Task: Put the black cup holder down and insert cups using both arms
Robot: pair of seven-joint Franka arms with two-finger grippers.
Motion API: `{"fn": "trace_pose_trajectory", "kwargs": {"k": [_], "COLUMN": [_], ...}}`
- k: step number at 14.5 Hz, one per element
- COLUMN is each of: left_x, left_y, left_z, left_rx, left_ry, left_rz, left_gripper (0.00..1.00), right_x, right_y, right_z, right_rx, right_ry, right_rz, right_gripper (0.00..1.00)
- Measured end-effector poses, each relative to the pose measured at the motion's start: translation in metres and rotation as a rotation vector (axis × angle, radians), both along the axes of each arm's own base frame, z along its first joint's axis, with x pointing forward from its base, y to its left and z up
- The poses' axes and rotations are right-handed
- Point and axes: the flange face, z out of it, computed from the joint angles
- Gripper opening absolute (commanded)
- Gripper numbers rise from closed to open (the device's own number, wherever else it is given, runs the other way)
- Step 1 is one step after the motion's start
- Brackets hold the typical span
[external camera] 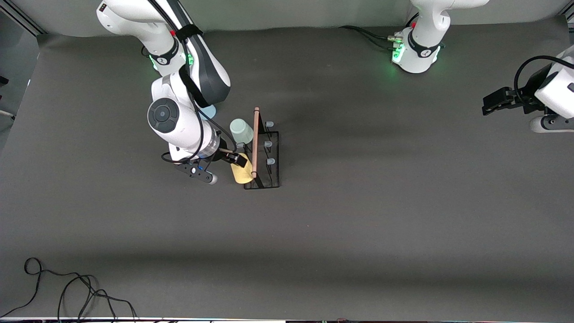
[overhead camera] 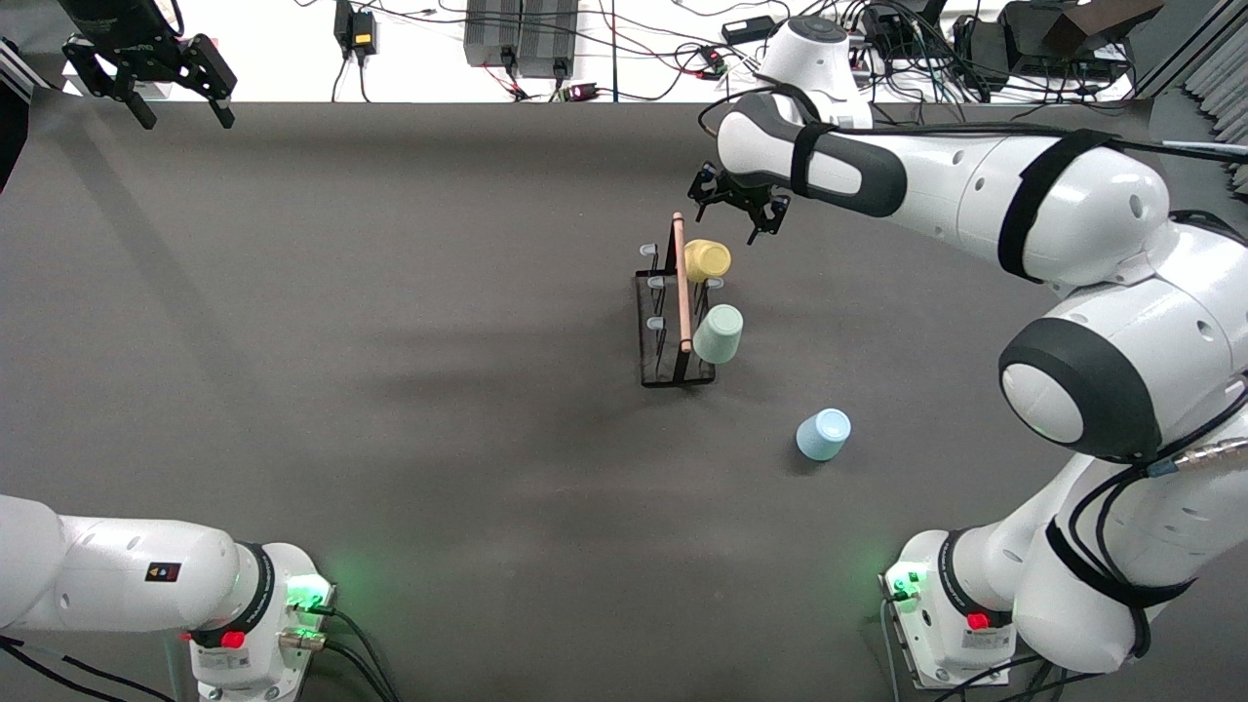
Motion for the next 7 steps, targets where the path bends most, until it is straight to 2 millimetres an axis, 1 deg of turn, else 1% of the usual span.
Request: {"fn": "trace_pose_trajectory", "kwargs": {"k": [2,3,4,5,7], "left_x": [0.0,0.0,0.0,0.0,0.0], "left_y": [0.0,0.0,0.0,0.0,0.0], "left_z": [0.0,0.0,0.0,0.0,0.0], "left_rx": [0.0,0.0,0.0,0.0,0.0], "left_ry": [0.0,0.0,0.0,0.0,0.0], "left_rz": [0.0,0.0,0.0,0.0,0.0], "left_gripper": [1.0,1.0,1.0,1.0,1.0], "right_x": [0.004,0.008,0.013,0.018,0.028], "right_y": [-0.004,-0.011,-0.022,-0.035,-0.073], "right_z": [0.004,0.01,0.019,0.032,0.071], "right_rx": [0.001,0.0,-0.011,-0.029,-0.061], "right_ry": [-0.009,-0.018,-0.021,-0.016,0.009], "right_rz": [-0.006,-0.007,0.005,0.027,0.076], "right_gripper": [0.97,1.0,1.0,1.0,1.0]}}
